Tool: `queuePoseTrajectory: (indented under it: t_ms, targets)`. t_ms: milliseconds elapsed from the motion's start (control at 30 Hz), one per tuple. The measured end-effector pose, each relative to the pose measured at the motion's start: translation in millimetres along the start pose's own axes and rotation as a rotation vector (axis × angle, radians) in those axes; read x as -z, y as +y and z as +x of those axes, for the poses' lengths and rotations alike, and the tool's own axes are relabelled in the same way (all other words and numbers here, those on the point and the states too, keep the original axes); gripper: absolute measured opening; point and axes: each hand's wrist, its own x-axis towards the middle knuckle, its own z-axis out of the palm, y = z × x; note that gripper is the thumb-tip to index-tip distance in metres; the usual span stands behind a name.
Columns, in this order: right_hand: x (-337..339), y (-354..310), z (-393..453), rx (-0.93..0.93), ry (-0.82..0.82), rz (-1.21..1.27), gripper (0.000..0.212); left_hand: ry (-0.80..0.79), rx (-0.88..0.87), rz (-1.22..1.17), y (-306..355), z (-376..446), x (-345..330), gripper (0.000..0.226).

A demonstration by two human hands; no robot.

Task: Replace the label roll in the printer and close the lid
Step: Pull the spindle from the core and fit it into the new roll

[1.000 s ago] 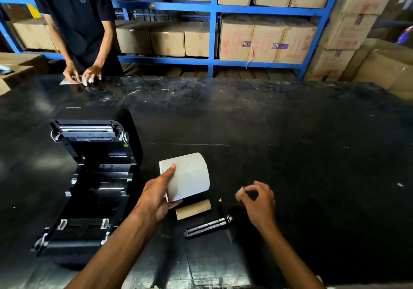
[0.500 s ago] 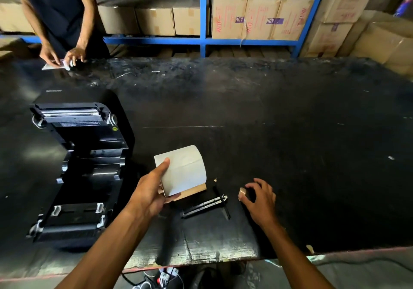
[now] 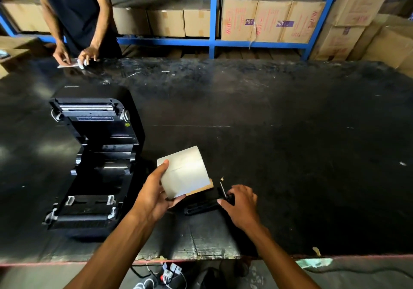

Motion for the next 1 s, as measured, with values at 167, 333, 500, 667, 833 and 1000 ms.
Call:
queuePoseTrajectory:
  t_ms: [167, 333, 500, 667, 833, 1000]
  targets:
    - [35, -15, 12, -0.061, 0.091, 0.522, 0.02, -0.029, -0.017, -0.08, 7, -1, 13, 0.052]
    - [90, -42, 30, -0.083, 0.377, 0.853, 0.021, -0.094, -0.054, -0.131, 15, -1, 19, 0.05]
    - [103, -73, 34, -0.081, 0.284, 0.953, 0.024, -0.158, -0.052, -0.189, 19, -4, 13, 0.047]
    - [101, -84, 25, -0.018, 0.299, 0.831, 0.022, -0.182, -0.1, -0.199, 21, -5, 11, 0.043]
    - [120, -95, 20, 0.23, 0.354, 0.689, 0.028, -0.187, -0.192, -0.15, 30, -5, 5, 0.022]
    - [115, -108, 21, 0.274, 0.256, 0.655, 0.028, -0.161, -0.24, -0.079, 33, -7, -6, 0.045]
